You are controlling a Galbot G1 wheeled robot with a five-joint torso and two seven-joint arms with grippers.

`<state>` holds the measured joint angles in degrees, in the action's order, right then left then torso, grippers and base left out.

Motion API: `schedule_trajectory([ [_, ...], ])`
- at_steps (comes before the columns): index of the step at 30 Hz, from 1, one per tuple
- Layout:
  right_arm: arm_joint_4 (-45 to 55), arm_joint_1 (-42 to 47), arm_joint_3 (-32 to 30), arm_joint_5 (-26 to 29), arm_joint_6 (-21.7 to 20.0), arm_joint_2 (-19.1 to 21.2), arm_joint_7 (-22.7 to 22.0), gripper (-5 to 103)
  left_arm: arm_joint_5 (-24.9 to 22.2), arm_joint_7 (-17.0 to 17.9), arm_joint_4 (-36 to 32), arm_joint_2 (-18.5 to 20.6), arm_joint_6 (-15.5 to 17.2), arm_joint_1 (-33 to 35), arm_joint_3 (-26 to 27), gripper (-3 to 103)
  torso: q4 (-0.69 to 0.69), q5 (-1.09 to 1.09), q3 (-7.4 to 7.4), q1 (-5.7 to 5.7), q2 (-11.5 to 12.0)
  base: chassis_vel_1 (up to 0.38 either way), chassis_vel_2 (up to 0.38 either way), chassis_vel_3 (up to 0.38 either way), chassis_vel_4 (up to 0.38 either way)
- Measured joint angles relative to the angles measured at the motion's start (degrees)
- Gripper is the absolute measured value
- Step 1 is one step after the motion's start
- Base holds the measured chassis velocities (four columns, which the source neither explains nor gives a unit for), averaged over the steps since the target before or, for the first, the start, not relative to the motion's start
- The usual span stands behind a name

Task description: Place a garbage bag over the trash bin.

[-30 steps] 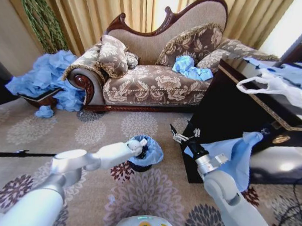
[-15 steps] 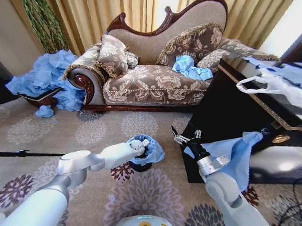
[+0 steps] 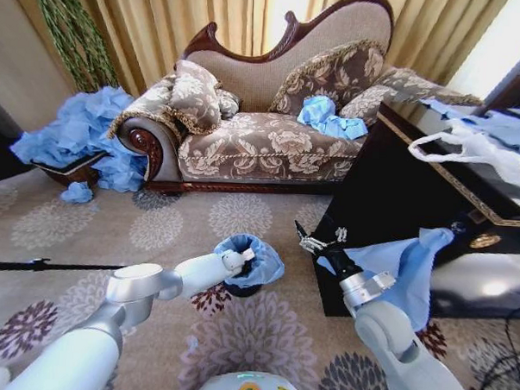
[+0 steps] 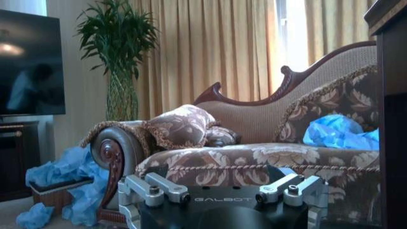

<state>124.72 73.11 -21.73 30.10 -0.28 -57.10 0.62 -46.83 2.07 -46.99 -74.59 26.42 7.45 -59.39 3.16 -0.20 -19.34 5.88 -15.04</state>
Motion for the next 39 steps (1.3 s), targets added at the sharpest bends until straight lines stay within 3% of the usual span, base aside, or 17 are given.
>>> schedule_trajectory([
  [2, -0.12, -0.2, 0.0, 0.03, -0.03, 0.09, 0.0, 100, -2.11, 0.63, -0.09, -0.18, 1.6, -0.27, 0.69, 67, -0.02, 0.0, 0.0, 0.0, 0.0, 0.0, 0.0, 0.0, 0.0],
  [3, -0.28, -0.52, 0.11, 0.12, -0.09, 0.22, 0.0, 100, -6.29, 2.75, -0.31, -0.65, 5.18, -0.55, 2.27, 72, -0.03, 0.0, 0.0, 0.0, 0.0, 0.0, 0.0, 0.0, 0.0],
  [4, -0.28, -0.52, 0.11, 0.12, -0.09, 0.22, 0.0, 100, -6.29, 2.75, -0.31, -0.65, 5.18, -0.55, 2.27, 72, -0.03, 0.0, 0.0, 0.0, 0.0, 0.0, 0.0, 0.0, 0.0],
  [5, -0.35, -0.68, 0.19, 0.17, -0.13, 0.25, -0.02, 100, -9.14, 4.14, -0.34, -1.21, 8.07, -0.56, 3.67, 77, -0.02, 0.01, 0.0, 0.0, 0.0, 0.0, 0.0, 0.0, 0.0],
  [7, -0.53, -0.87, 0.27, 0.26, -0.17, 0.27, -0.04, 100, -17.52, 9.8, -0.29, -2.64, 13.18, -0.48, 6.36, 83, 0.01, 0.01, 0.0, 0.0, 0.0, 0.0, 0.0, 0.0, 0.0],
  [8, -0.53, -0.87, 0.27, 0.26, -0.17, 0.27, -0.04, 100, -17.52, 9.8, -0.29, -2.64, 13.18, -0.48, 6.36, 83, 0.01, 0.01, 0.0, 0.0, 0.0, 0.0, 0.0, 0.0, 0.0],
  [10, -0.78, -0.84, 0.32, 0.28, -0.18, 0.23, -0.06, 100, -25.28, 15.73, 0.47, -4.22, 15.66, -0.05, 8.78, 93, 0.02, 0.0, 0.0, 0.0, 0.0, 0.0, 0.0, 0.0, 0.0],
  [14, -0.85, -0.61, 0.29, 0.27, -0.16, 0.09, -0.07, 100, -29.86, 19.79, 1.26, -4.8, 15.68, 0.26, 9.75, 100, 0.01, 0.01, 0.0, 0.0, 0.0, 0.0, 0.0, 0.0, 0.0],
  [16, -0.84, -0.5, 0.24, 0.26, -0.15, 0.08, -0.07, 100, -30.03, 20.11, 0.98, -4.43, 15.68, 0.47, 9.76, 100, 0.0, 0.0, 0.0, 0.0, 0.0, 0.0, 0.0, 0.0, 0.0],
  [17, -0.84, -0.35, 0.19, 0.23, -0.08, 0.08, -0.07, 100, -27.46, 19.24, -0.01, -3.5, 15.7, 0.61, 9.18, 100, 0.01, -0.01, 0.0, 0.0, 0.0, 0.0, 0.0, 0.0, 0.0],
  [18, -0.85, -0.24, 0.13, 0.22, -0.02, 0.08, -0.07, 100, -21.48, 16.32, -1.56, -1.96, 15.7, 0.67, 7.93, 100, 0.02, -0.01, 0.0, 0.0, 0.0, 0.0, 0.0, 0.0, 0.0],
  [19, -0.85, -0.24, 0.13, 0.22, -0.02, 0.08, -0.07, 100, -21.48, 16.32, -1.56, -1.96, 15.7, 0.67, 7.93, 100, 0.02, -0.01, 0.0, 0.0, 0.0, 0.0, 0.0, 0.0, 0.0],
  [22, -0.89, 0.02, -0.1, 0.15, 0.08, 0.07, -0.07, 100, -13.82, 9.56, -5.28, 1.38, 16.08, -0.23, 5.33, 100, -0.05, -0.01, 0.0, 0.0, 0.0, 0.0, 0.0, 0.0, 0.0],
  [28, -0.56, 0.77, -0.47, 0.05, 0.15, 0.23, -0.06, 100, -14.21, 9.36, -8.1, 2.45, 16.1, -0.56, 6.12, 100, 0.03, 0.0, 0.0, 0.0, 0.0, 0.0, 0.0, 0.0, 0.0],
  [32, -0.11, 1.07, -0.76, -0.14, 0.07, 0.32, -0.06, 100, -16.75, 11.86, -11.03, 3.35, 16.02, -0.61, 6.85, 100, 0.0, -0.01, 0.0, 0.0, 0.0, 0.0, 0.0, 0.0, 0.0],
  [34, -0.09, 0.7, -0.7, -0.41, -0.3, 0.43, -0.33, 100, -20.44, 15.16, -14.25, 4.48, 15.96, -0.62, 6.96, 100, 0.0, -0.01, 0.0, 0.0, 0.0, 0.0, 0.0, 0.0, 0.0],
  [39, -0.1, 0.12, -0.64, -0.38, -0.45, 0.56, -0.44, 100, -23.72, 17.84, -19.82, 7.34, 15.89, -1.35, 6.4, 100, 0.02, 0.0, 0.0, 0.0, 0.0, 0.0, 0.0, 0.0, 0.0],
])
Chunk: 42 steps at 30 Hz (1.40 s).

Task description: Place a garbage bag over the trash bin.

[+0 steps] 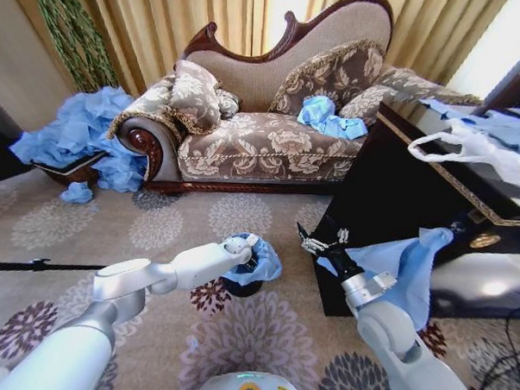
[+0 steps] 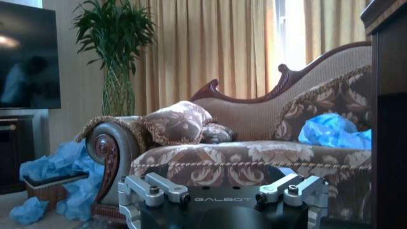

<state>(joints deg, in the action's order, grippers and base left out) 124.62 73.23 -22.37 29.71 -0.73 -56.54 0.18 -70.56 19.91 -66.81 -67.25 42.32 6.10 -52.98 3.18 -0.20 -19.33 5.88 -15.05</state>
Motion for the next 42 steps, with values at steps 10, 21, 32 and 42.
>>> schedule_trajectory([
  [10, -0.46, 2.25, -3.22, -0.13, 0.15, -1.01, 0.16, 100, -8.93, 9.01, -21.39, 14.86, -0.1, -2.41, 0.35, 100, -0.02, 0.0, 0.0, 0.0, 0.0, 0.0, 0.0, 0.0, 0.0],
  [21, 4.03, 8.74, -6.56, -0.83, -0.87, -1.26, -4.32, 100, -12.19, 10.07, -50.36, 40.52, -0.16, 9.67, 27.14, 100, -0.06, 0.01, 0.0, -0.01, 0.0, 0.0, 0.0, 0.0, 0.0],
  [32, 16.12, 29.2, -10.84, -12.89, 1.96, -10.42, -7.28, 100, -3.75, 5.52, -72.46, 46.13, -3.12, 43.15, 74.92, 100, 0.05, 0.0, 0.01, -0.01, -0.02, 0.0, 0.0, 0.0, 0.0],
  [42, 10.26, 35.25, -9.13, -22.45, 14.58, -17.7, -8.95, 100, 32.34, -15.03, -77.19, 4.14, -24.02, 92.35, 105.23, 100, -0.08, -0.02, 0.01, -0.01, -0.02, 0.0, 0.0, 0.0, 0.0],
])
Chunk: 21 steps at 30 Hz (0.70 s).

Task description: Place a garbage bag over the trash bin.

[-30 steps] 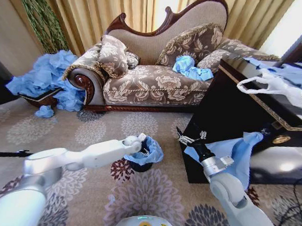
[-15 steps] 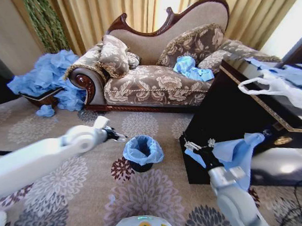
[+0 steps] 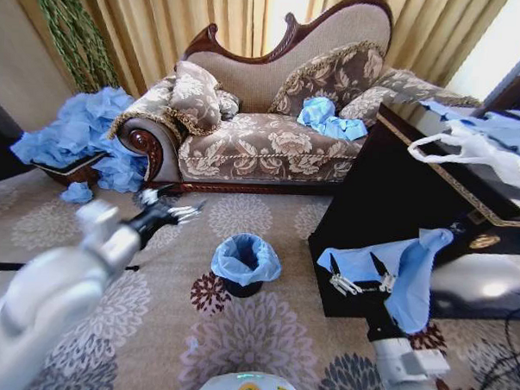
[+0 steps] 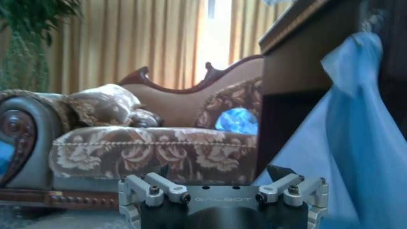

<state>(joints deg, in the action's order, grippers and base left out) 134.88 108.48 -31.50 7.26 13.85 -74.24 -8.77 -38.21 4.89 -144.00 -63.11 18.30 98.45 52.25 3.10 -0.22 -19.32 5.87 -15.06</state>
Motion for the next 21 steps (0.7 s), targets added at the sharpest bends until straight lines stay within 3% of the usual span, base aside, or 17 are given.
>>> schedule_trajectory([
  [2, -1.04, 0.7, 0.88, -3.35, 1.75, -2.92, -0.42, 100, 3.0, -1.7, 0.02, -6.75, -2.15, 2.07, -1.77, 100, 0.0, 0.0, 0.01, 0.0, 0.0, 0.0, 0.0, 0.0, 0.0],
  [3, -1.04, 0.7, 0.88, -3.35, 1.75, -2.92, -0.42, 100, 3.0, -1.7, 0.02, -6.75, -2.15, 2.07, -1.77, 100, 0.0, 0.0, 0.01, 0.0, 0.0, 0.0, 0.0, 0.0, 0.0],
  [5, -1.67, 1.23, 1.35, -6.23, 2.76, -5.37, -0.66, 100, 6.23, -3.12, 0.08, -12.21, -4.43, 3.98, -3.9, 100, 0.06, 0.07, 0.0, 0.0, 0.0, 0.0, 0.0, 0.0, 0.0],
  [7, -2.63, 2.2, 1.82, -14.63, 4.29, -12.44, -2.29, 100, 17.05, -7.61, 0.25, -23.24, -13.39, 9.5, -8.49, 100, 0.06, 0.08, 0.0, 0.0, 0.0, 0.0, 0.0, 0.0, 0.0],
  [8, -2.63, 2.2, 1.82, -14.63, 4.29, -12.44, -2.29, 100, 17.05, -7.61, 0.25, -23.24, -13.39, 9.5, -8.49, 100, 0.06, 0.08, 0.0, 0.0, 0.0, 0.0, 0.0, 0.0, 0.0],
  [9, -1.75, 2.76, 2.22, -16.78, 4.86, -15.09, -2.43, 100, 19.62, -9.42, 0.32, -26.34, -17.25, 11.91, -10.29, 100, 0.07, 0.05, 0.0, 0.0, 0.01, 0.0, 0.0, 0.0, 0.0],
  [10, 0.94, 3.36, 2.68, -16.79, 3.47, -15.99, -1.99, 100, 22.44, -10.06, 0.41, -27.12, -19.35, 13.79, -12.27, 100, 0.07, 0.02, -0.01, 0.01, 0.01, 0.0, 0.0, 0.0, 0.0],
  [11, 0.94, 3.36, 2.68, -16.79, 3.47, -15.99, -1.99, 100, 22.44, -10.06, 0.41, -27.12, -19.35, 13.79, -12.27, 100, 0.07, 0.02, -0.01, 0.01, 0.01, 0.0, 0.0, 0.0, 0.0],
  [14, 7.04, 4.3, 2.59, -15.48, -2.63, -14.92, -0.95, 100, 26.77, -10.14, 0.51, -25.76, -22.09, 16.58, -15.15, 100, 0.08, 0.02, -0.01, 0.01, 0.01, 0.0, 0.0, 0.0, 0.0],
  [21, 8.33, 7.67, 2.7, -14.28, -6.45, -14.25, -0.44, 100, 25.74, -8.42, 0.61, -25.42, -20.46, 19.22, -15.39, 100, 0.07, 0.03, -0.01, 0.01, 0.01, 0.0, 0.0, 0.0, 0.0],
])
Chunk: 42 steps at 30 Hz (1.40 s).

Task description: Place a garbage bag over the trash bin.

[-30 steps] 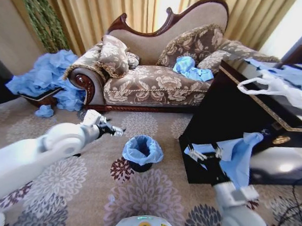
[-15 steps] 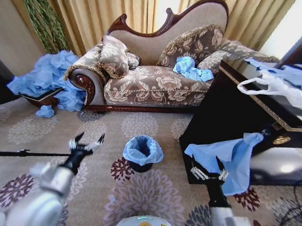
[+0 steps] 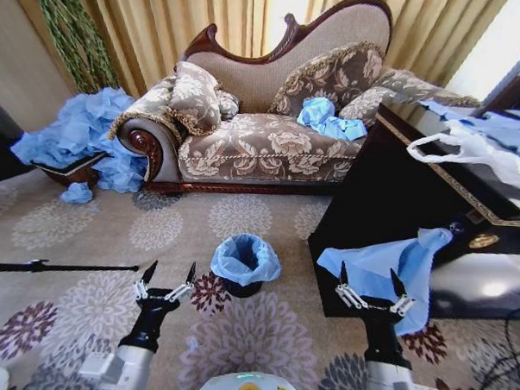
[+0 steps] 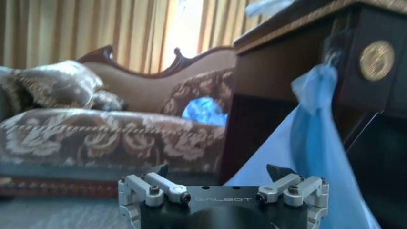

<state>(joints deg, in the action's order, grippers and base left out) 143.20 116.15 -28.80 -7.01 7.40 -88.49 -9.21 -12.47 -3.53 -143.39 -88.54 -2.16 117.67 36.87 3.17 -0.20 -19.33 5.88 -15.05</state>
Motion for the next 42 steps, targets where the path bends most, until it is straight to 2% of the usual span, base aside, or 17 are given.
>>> schedule_trajectory([
  [2, 0.0, 0.06, 0.03, 2.8, -0.11, -0.02, 2.72, 100, -2.49, 0.37, 0.03, 0.62, 1.78, 0.59, 0.78, 100, 0.0, -0.01, 0.0, 0.0, 0.0, 0.0, 0.0, 0.0, 0.0],
  [5, 0.0, -0.17, 0.14, 3.77, 0.45, 0.02, 4.44, 100, -3.35, 0.37, 0.04, 1.91, 2.57, 0.85, 1.62, 100, -0.01, 0.01, 0.0, 0.0, 0.0, 0.0, 0.0, 0.0, 0.0],
  [6, 0.01, -0.32, 0.09, 4.31, 1.8, 0.1, 6.55, 100, -5.56, 0.59, 0.06, 3.89, 3.38, 1.1, 1.96, 100, 0.0, -0.01, 0.0, 0.0, 0.0, 0.0, 0.0, 0.0, 0.0],
  [8, 0.02, -0.39, 0.02, 4.46, 2.38, 0.17, 7.43, 100, -6.7, 0.77, 0.06, 4.88, 3.86, 1.09, 2.19, 100, 0.0, -0.01, 0.0, 0.0, 0.0, 0.0, 0.0, 0.0, 0.0],
  [10, 0.03, -0.74, -0.22, 4.63, 3.81, 0.21, 9.75, 100, -9.06, 1.17, 0.08, 8.59, 4.86, 0.27, 3.88, 100, 0.0, -0.01, 0.0, 0.0, 0.0, 0.0, 0.0, 0.0, 0.0],
  [14, 0.37, -0.97, -0.27, 4.69, 4.22, -0.14, 10.63, 100, -10.05, 1.64, 0.09, 10.64, 5.38, -0.48, 4.99, 100, 0.0, -0.02, 0.0, 0.01, 0.01, 0.0, 0.0, 0.0, 0.0],
  [42, 0.11, -1.08, -0.28, 4.77, 4.25, -0.15, 10.51, 100, -10.11, 1.76, 0.14, 10.63, 5.48, -0.37, 5.26, 100, 0.0, 0.0, 0.0, 0.0, 0.01, 0.0, 0.0, 0.0, 0.0],
])
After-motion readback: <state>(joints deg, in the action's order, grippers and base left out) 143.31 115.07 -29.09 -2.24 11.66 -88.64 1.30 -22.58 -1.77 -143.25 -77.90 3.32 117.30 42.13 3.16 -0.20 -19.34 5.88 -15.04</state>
